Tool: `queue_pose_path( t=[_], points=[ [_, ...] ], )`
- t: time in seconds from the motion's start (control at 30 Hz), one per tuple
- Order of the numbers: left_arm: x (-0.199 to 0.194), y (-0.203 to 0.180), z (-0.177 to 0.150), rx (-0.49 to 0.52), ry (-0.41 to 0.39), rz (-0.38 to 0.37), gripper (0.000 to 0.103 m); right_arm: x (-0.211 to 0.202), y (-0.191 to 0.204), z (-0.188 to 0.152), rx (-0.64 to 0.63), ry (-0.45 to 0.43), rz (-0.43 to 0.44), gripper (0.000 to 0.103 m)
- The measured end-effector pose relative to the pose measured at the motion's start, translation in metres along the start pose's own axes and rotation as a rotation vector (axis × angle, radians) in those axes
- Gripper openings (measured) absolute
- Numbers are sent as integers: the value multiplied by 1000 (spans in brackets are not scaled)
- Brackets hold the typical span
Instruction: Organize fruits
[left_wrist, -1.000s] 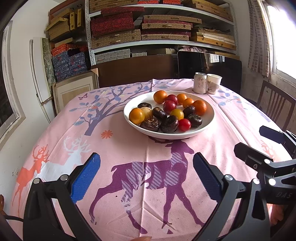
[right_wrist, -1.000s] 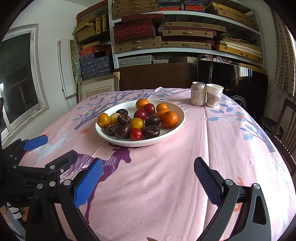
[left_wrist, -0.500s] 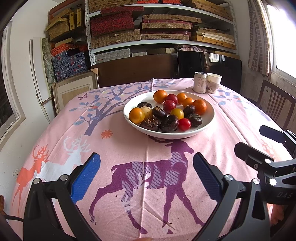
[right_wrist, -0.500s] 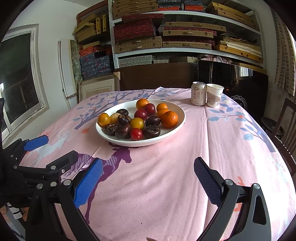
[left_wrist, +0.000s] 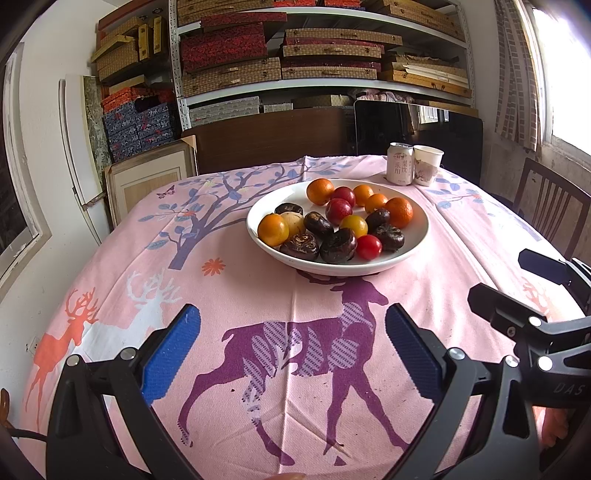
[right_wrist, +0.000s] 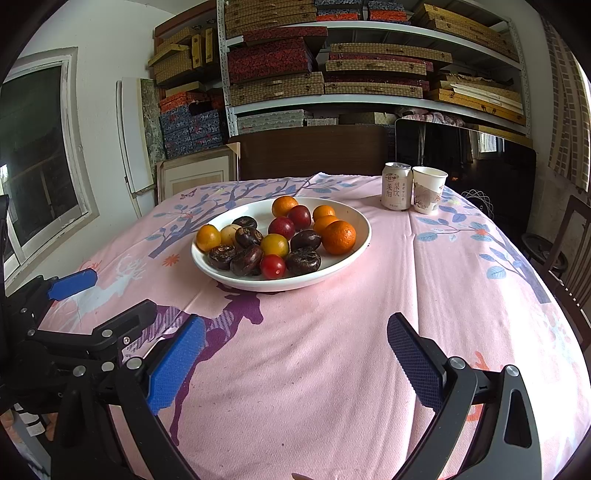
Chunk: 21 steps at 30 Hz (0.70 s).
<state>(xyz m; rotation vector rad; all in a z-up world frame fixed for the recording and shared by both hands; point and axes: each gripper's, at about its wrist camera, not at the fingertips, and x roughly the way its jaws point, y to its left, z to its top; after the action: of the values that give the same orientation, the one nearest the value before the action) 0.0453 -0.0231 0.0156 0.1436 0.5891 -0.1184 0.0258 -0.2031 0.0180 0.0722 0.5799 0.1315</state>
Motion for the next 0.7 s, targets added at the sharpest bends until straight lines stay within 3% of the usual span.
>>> queue_pose_path(
  t=[0.7],
  points=[
    [2, 6, -6, -10, -1, -3, 98, 0, 0, 0, 0, 0, 0, 100]
  ],
)
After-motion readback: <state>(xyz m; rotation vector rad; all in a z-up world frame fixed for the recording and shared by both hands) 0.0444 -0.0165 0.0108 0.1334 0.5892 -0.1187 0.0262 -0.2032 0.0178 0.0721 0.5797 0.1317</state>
